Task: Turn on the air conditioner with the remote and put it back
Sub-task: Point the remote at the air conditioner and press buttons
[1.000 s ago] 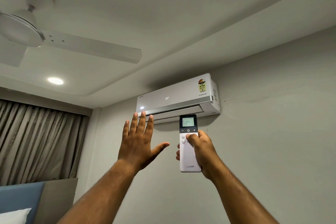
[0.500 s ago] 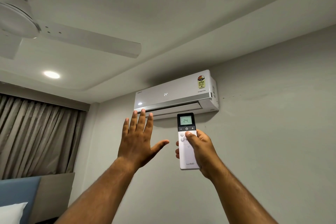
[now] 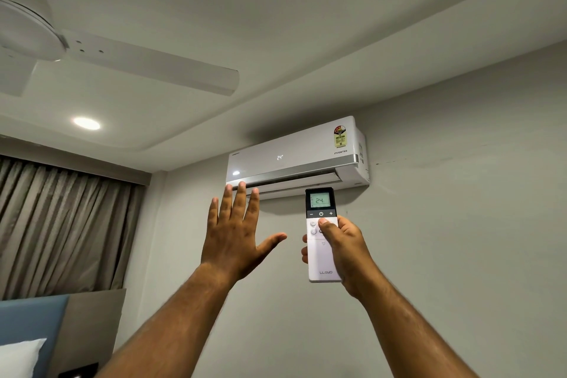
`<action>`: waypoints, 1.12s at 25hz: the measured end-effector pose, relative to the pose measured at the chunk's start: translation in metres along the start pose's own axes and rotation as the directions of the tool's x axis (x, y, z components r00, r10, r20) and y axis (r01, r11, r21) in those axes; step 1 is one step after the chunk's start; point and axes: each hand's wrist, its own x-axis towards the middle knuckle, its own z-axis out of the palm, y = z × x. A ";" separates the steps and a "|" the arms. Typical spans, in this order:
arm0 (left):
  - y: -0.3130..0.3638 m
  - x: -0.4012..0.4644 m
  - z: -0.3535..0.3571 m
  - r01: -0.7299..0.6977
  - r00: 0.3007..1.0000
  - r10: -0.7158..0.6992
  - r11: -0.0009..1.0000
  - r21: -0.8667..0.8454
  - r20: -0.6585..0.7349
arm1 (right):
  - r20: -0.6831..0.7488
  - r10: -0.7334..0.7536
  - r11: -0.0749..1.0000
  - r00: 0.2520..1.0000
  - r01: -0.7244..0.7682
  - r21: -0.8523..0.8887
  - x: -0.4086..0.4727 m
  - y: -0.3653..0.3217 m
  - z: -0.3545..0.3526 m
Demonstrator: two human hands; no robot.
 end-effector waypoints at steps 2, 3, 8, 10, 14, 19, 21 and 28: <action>0.001 0.000 0.001 0.012 1.000 -0.012 1.000 -0.001 0.000 | -0.002 -0.003 1.000 1.000 0.003 0.005 0.000 0.001 -0.001; 0.001 0.000 0.001 0.019 1.000 -0.019 1.000 -0.002 0.000 | -0.004 -0.004 1.000 1.000 0.004 0.011 0.000 0.001 -0.001; 0.004 -0.001 0.003 0.041 0.999 -0.041 0.999 -0.006 0.000 | -0.021 -0.005 1.000 1.000 0.005 0.020 0.000 0.001 -0.003; 0.004 -0.001 0.004 0.041 0.999 -0.041 0.999 -0.009 -0.005 | -0.029 -0.008 0.999 1.000 0.009 0.036 -0.001 0.000 -0.004; 0.004 -0.002 0.004 0.040 0.999 -0.040 0.999 -0.014 -0.014 | -0.035 -0.005 1.000 0.999 0.005 0.020 -0.001 0.000 -0.007; 0.003 -0.002 0.004 0.044 0.999 -0.044 0.999 -0.019 -0.014 | -0.041 -0.002 1.000 0.999 0.002 0.005 -0.002 -0.002 -0.008; 0.002 -0.002 0.003 0.046 0.999 -0.046 0.999 -0.009 -0.009 | -0.040 -0.004 1.000 0.999 0.004 0.006 -0.003 -0.003 -0.007; 0.001 -0.005 0.003 0.050 0.999 -0.050 0.999 -0.016 -0.012 | -0.034 -0.015 1.000 0.999 0.015 -0.007 -0.004 -0.008 -0.005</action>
